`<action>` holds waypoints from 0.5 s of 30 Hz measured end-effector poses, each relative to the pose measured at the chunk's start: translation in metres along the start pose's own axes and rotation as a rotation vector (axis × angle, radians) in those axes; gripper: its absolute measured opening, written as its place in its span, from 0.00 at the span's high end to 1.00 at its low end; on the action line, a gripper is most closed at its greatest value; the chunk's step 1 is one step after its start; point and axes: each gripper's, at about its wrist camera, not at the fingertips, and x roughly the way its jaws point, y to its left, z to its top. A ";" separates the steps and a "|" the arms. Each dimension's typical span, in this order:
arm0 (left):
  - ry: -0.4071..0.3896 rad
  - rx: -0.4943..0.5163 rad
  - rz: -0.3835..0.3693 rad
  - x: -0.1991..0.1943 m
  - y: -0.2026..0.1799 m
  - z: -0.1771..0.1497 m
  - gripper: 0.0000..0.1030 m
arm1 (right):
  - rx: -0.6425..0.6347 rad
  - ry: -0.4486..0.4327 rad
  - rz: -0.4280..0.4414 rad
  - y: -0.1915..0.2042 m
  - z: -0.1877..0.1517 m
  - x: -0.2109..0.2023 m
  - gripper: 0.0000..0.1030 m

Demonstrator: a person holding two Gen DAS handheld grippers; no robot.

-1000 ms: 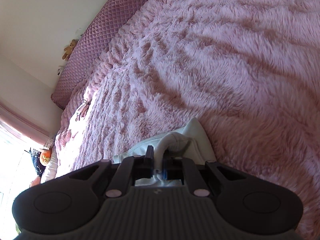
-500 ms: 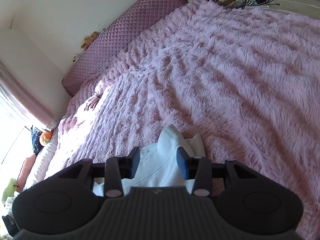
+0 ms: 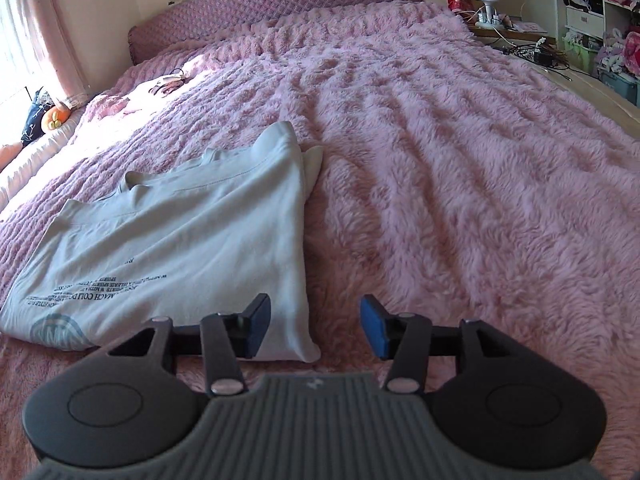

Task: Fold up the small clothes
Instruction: 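Lower the folded hem onto the collar and open both grippers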

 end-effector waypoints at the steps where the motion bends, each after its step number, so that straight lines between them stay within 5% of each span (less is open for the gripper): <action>1: 0.007 -0.004 0.003 0.000 0.001 -0.001 0.60 | -0.001 -0.001 -0.001 0.001 -0.001 0.000 0.55; 12: 0.016 -0.045 -0.004 0.011 0.001 -0.002 0.60 | -0.060 0.010 0.025 0.025 -0.006 0.009 0.55; 14: 0.012 -0.046 -0.007 0.014 -0.001 -0.002 0.60 | -0.076 0.013 0.027 0.029 -0.006 0.011 0.58; 15: 0.007 -0.043 -0.013 0.015 -0.002 -0.002 0.60 | -0.084 0.015 0.029 0.031 -0.006 0.012 0.69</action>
